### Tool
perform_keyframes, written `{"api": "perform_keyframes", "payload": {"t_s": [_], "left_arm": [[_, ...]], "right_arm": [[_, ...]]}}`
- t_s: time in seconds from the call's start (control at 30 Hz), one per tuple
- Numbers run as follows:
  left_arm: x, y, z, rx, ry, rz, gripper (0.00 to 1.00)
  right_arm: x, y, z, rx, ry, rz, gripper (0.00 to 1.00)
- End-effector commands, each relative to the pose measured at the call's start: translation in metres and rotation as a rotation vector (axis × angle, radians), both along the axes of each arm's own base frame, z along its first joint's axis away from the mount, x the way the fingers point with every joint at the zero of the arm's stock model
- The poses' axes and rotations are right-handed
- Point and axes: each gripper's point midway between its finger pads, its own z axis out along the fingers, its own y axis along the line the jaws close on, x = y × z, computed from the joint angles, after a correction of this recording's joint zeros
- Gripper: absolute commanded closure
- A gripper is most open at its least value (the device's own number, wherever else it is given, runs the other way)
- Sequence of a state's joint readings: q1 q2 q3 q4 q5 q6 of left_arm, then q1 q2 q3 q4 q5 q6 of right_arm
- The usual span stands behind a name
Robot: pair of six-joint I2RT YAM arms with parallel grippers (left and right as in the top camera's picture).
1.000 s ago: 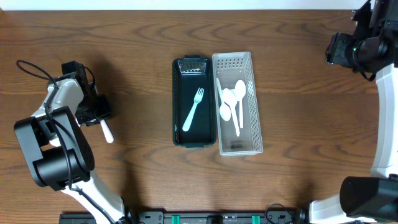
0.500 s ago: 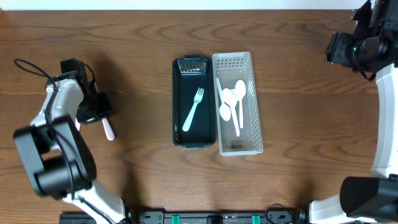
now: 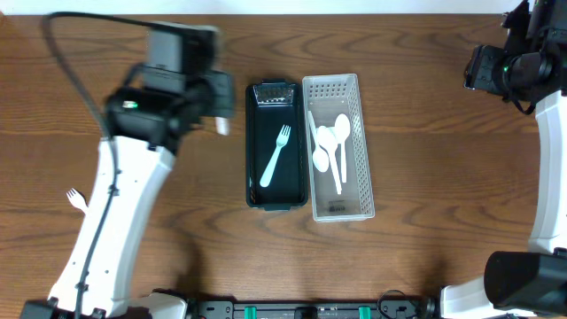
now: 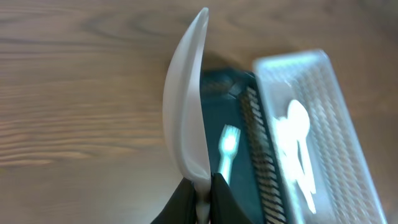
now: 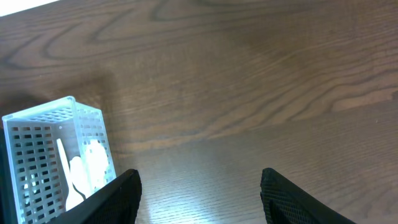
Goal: Pack container
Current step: 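Place the spoon into the black tray beside the fork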
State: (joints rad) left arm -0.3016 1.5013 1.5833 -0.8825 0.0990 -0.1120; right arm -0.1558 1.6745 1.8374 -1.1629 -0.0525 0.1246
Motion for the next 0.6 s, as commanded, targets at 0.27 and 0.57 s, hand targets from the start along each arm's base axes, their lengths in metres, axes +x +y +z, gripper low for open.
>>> {"api": "perform_keyframes", "payload": {"t_s": [0.27, 0.57], "left_arm": [[-0.015, -0.082, -0.149, 0.100, 0.400, -0.074, 0.94], [-0.022, -0.083, -0.214, 0.187, 0.548, -0.092, 0.64]], "right_arm": [[-0.003, -0.004, -0.003, -0.005, 0.016, -0.002, 0.36], [-0.004, -0.004, -0.003, -0.005, 0.020, -0.002, 0.36]]}}
